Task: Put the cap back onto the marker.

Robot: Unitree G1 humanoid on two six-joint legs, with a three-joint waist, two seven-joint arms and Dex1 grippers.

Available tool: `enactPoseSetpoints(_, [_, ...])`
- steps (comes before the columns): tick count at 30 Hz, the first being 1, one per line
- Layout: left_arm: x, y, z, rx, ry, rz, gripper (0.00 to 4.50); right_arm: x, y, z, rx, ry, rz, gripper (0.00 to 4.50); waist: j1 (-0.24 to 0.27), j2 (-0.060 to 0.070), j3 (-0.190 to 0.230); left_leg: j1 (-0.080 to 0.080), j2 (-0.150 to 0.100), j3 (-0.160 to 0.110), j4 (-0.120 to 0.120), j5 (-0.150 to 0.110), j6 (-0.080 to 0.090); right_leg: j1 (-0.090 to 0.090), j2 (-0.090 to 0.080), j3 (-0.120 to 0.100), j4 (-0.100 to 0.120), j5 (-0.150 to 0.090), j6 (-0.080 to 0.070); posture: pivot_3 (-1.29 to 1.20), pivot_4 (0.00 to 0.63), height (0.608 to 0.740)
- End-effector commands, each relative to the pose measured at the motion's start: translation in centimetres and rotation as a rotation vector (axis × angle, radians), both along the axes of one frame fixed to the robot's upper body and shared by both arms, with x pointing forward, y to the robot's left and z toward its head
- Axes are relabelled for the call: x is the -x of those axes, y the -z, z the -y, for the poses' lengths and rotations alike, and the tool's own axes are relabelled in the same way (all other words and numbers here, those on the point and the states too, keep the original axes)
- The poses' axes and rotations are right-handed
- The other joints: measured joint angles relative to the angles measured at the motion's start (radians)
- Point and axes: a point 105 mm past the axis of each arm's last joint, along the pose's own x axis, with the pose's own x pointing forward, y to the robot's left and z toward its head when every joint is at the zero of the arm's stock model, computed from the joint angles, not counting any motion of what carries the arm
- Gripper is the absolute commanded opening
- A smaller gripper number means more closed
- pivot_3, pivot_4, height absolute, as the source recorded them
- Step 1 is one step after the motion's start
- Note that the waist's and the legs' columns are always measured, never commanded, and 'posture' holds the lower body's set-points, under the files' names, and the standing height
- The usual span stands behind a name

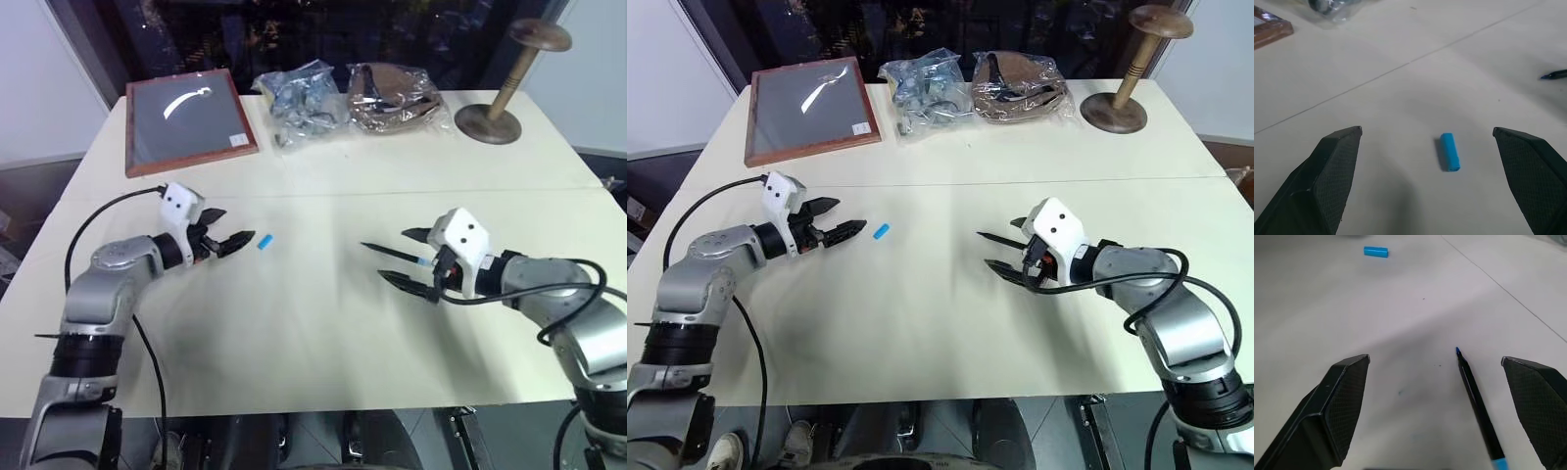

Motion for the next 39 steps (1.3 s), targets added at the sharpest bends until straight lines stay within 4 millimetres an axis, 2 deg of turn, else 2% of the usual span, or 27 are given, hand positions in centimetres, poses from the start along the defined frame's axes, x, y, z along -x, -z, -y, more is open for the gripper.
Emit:
enactPoseSetpoints(1, [-0.6,0.2,0.1,-0.063,0.04,0.033,4.5,0.4,-1.2,-0.7,-0.026,0.013,0.066,4.45,0.0,0.0,0.0,0.0,0.0,0.0,0.0,0.0,0.0,0.0,0.0,0.0,0.0,0.0,0.0,0.0,0.15,0.74])
enactPoseSetpoints(3, [-1.0,0.8,0.7,-0.104,0.076,0.042,4.5,0.6,-1.1,-0.9,-0.037,0.025,0.068,4.45,0.001,0.0,0.0,0.0,0.0,0.0,0.0,0.0,0.0,0.0,0.0,0.0,0.0,0.0,0.0,0.0,0.15,0.74])
enactPoseSetpoints(9, [-1.9,0.6,1.7,-0.117,0.103,0.073,4.5,1.2,-0.5,-1.1,-0.054,0.055,0.057,4.45,0.001,0.0,0.0,0.0,0.0,0.0,0.0,0.0,0.0,0.0,0.0,0.0,0.0,0.0,0.0,0.0,0.15,0.74])
enactPoseSetpoints(21, [-0.8,2.3,3.2,-0.146,0.114,0.068,4.5,1.6,0.3,-1.2,-0.073,0.078,0.033,4.45,0.0,0.0,0.0,0.0,0.0,0.0,0.0,0.0,0.0,0.0,0.001,0.0,0.0,0.0,0.0,0.0,0.15,0.74])
enactPoseSetpoints(39, [-1.2,3.5,2.8,-0.186,0.009,0.038,4.5,1.5,0.3,-1.6,-0.093,0.078,0.026,4.45,0.001,0.0,0.0,0.0,0.0,-0.001,0.0,0.0,0.0,0.0,0.001,0.0,0.0,0.0,0.0,0.0,0.15,0.74])
